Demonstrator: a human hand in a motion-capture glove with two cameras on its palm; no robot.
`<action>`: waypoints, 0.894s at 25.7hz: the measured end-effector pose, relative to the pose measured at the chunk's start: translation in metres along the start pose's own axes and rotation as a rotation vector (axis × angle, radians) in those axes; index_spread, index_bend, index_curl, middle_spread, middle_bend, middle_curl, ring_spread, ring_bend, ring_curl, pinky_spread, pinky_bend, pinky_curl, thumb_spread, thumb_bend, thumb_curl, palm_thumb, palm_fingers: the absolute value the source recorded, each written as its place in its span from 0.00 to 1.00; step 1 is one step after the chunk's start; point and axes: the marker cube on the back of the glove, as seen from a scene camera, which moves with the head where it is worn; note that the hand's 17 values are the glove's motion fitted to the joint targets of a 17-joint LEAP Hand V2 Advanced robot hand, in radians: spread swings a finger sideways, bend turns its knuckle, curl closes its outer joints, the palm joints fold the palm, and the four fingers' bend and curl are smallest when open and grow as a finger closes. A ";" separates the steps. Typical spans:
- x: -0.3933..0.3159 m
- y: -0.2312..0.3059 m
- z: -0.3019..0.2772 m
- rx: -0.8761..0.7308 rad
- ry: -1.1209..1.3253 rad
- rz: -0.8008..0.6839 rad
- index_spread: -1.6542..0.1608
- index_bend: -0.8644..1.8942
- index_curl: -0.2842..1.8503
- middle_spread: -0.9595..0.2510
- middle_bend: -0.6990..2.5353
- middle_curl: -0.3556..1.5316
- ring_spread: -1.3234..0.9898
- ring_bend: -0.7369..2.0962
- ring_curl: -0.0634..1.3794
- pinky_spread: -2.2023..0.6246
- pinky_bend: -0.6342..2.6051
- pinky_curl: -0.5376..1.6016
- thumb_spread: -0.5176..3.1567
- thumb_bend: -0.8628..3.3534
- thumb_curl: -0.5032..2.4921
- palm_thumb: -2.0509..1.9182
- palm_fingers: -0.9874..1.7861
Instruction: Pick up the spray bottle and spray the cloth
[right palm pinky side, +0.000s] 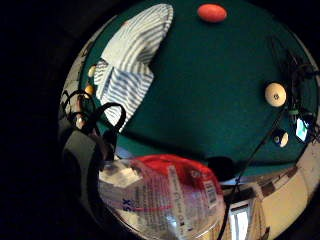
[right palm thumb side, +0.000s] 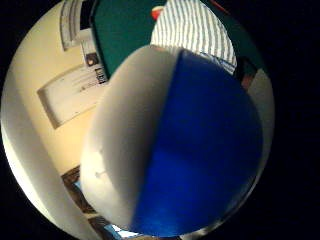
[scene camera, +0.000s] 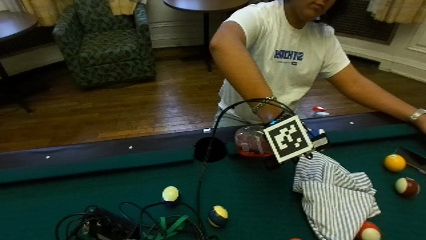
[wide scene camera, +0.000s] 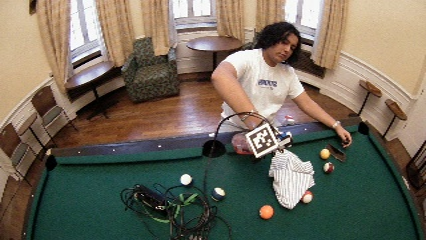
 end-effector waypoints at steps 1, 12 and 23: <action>0.001 -0.003 0.006 -0.018 0.009 0.014 0.76 0.42 0.40 0.61 0.40 0.46 0.49 0.51 0.36 0.68 0.33 0.43 0.22 0.20 0.43 0.74 0.85; 0.023 -0.029 0.065 -0.173 0.155 0.117 0.76 0.42 0.40 0.61 0.40 0.46 0.49 0.51 0.36 0.68 0.33 0.43 0.22 0.20 0.43 0.74 0.85; 0.025 -0.042 0.095 -0.259 0.230 0.165 0.76 0.41 0.41 0.61 0.40 0.46 0.49 0.51 0.36 0.68 0.33 0.43 0.22 0.20 0.43 0.74 0.85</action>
